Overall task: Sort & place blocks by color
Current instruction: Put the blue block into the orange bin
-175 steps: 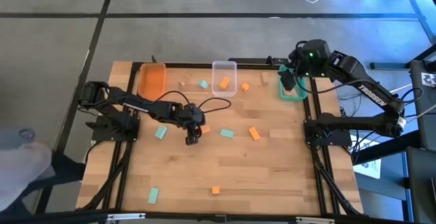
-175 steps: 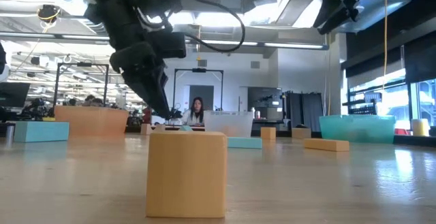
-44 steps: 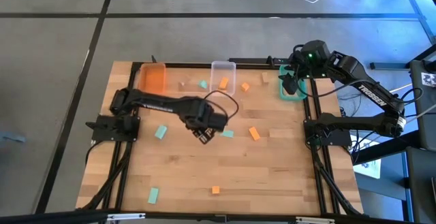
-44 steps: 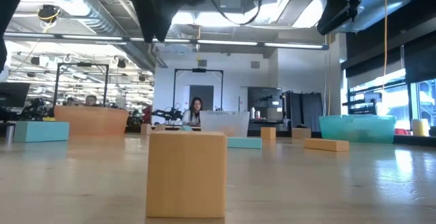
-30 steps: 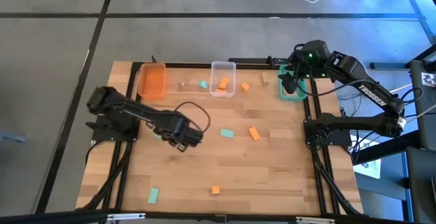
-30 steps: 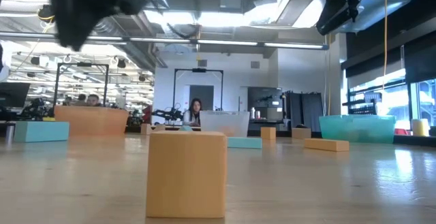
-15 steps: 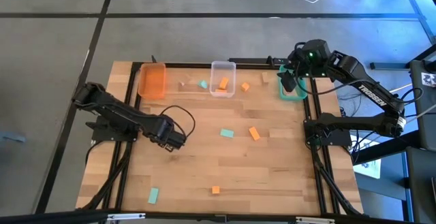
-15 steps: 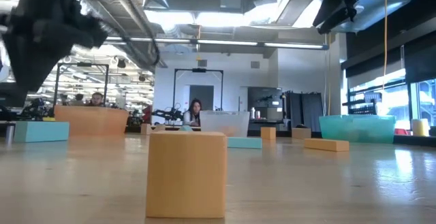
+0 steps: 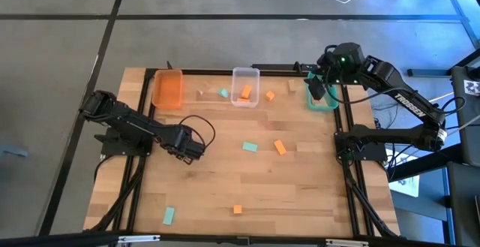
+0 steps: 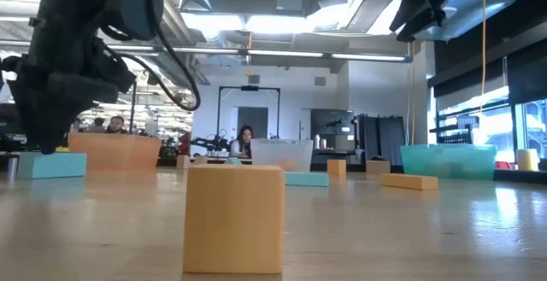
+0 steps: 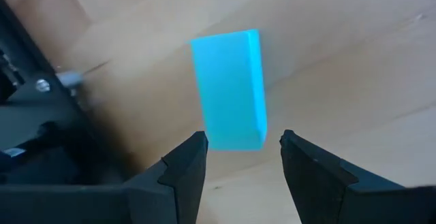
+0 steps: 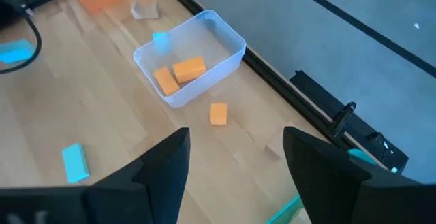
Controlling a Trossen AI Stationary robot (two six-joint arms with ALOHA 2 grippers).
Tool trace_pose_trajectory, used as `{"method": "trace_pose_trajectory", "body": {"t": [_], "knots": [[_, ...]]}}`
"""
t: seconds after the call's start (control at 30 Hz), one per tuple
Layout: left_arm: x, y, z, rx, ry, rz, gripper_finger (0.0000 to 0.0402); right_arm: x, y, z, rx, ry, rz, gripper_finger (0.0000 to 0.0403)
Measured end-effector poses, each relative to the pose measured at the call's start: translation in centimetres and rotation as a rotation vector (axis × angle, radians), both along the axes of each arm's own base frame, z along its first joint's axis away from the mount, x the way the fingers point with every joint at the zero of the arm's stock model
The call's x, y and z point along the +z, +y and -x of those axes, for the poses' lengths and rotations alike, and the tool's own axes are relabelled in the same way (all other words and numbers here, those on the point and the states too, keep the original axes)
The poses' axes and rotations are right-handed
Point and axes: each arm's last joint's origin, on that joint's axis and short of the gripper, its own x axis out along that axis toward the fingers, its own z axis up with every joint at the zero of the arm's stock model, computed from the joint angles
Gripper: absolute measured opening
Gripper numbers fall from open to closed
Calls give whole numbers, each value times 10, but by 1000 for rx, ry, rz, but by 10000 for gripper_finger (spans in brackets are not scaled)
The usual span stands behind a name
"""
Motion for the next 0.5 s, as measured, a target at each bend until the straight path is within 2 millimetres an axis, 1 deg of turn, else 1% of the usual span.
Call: {"method": "trace_pose_trajectory", "body": {"t": [0.5], "knots": [[-2, 9, -5, 18, -14, -32, 177, 1, -1, -1, 0, -15, 12, 236]]}}
